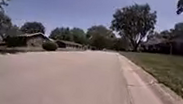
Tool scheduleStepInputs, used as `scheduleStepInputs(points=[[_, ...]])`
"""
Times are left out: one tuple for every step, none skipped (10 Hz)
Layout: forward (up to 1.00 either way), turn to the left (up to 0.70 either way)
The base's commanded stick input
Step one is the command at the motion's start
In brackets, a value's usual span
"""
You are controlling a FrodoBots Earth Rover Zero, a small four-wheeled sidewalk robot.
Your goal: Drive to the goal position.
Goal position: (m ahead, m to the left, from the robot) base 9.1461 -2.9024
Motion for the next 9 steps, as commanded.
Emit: scheduleStepInputs(points=[[0.7,-0.04],[0.7,0.0],[0.7,0.0],[0.7,0.0],[0.7,0.0],[0.7,0.0],[0.7,0.0],[0.7,0.0],[0.7,0.0]])
